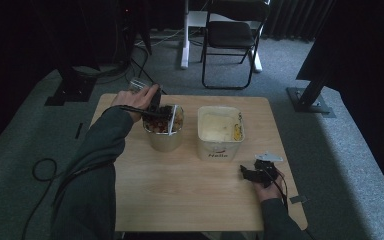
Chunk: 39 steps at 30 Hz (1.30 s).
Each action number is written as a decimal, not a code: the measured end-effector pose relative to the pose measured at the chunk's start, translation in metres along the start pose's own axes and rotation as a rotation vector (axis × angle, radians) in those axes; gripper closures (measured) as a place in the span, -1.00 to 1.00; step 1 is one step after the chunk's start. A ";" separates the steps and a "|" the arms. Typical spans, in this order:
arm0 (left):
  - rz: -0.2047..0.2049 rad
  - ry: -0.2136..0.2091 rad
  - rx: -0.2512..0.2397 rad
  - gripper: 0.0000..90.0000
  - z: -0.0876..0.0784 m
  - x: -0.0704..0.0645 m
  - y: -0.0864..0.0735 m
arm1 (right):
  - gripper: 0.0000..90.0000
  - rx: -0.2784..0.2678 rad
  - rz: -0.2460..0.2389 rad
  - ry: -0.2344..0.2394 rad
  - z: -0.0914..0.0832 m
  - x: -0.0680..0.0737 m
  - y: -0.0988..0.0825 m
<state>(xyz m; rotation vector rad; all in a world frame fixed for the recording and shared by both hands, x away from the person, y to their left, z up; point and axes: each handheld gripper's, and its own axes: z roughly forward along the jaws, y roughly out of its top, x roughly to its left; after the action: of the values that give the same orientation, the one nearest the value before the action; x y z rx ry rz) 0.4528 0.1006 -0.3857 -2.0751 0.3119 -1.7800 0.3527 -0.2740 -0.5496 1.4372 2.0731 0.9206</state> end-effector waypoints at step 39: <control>-0.700 -0.260 -0.168 -0.25 0.004 0.027 -0.023 | -0.48 0.000 0.000 0.001 0.000 0.000 0.000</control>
<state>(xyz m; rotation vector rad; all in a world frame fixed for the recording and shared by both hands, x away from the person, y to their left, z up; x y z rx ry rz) 0.4593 0.1110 -0.3522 -2.7252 -0.4053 -1.8333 0.3528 -0.2739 -0.5496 1.4372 2.0737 0.9212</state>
